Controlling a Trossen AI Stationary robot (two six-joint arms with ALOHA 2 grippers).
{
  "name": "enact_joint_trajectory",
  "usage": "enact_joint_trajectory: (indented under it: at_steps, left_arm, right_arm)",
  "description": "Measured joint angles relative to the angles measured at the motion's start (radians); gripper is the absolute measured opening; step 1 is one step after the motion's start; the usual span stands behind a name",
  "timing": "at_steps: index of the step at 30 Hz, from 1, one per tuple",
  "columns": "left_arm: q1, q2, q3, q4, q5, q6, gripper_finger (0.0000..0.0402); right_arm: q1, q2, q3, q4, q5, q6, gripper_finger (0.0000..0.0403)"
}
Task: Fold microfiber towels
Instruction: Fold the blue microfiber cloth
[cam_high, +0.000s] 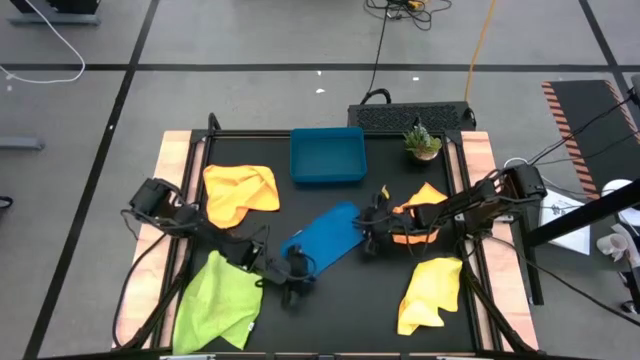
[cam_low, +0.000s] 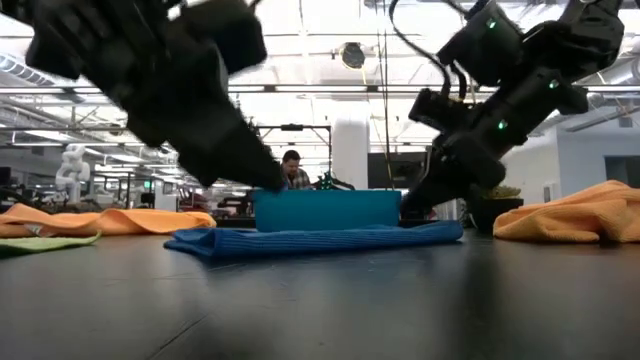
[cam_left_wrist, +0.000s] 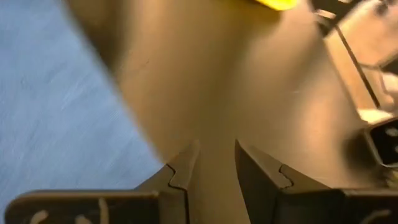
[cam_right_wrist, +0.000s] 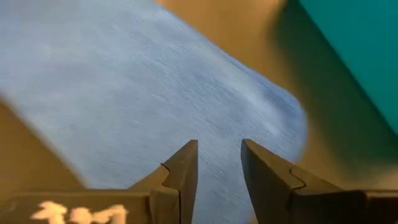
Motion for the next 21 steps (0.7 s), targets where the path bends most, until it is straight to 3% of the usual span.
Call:
enact_joint_trajectory:
  at_steps: [3, 8, 14, 21]
  left_arm:
    - [-0.019, -0.009, 0.046, -0.052, -0.02, 0.095, 0.0099]
    - [-0.029, -0.04, 0.093, -0.29, -0.153, 0.12, 0.0099]
    - [-0.019, -0.097, 0.109, -0.465, -0.209, 0.088, 0.0099]
    - [-0.006, -0.098, 0.109, -0.542, -0.151, 0.142, 0.0099]
  right_arm:
    - [0.036, 0.0, 0.0, 0.104, -0.099, -0.022, 0.0116]
    - [0.115, 0.006, 0.001, 0.273, -0.241, -0.032, 0.0116]
    - [0.194, 0.009, 0.001, 0.325, -0.244, -0.051, 0.0116]
    - [0.213, 0.009, 0.001, 0.309, -0.189, -0.046, 0.0116]
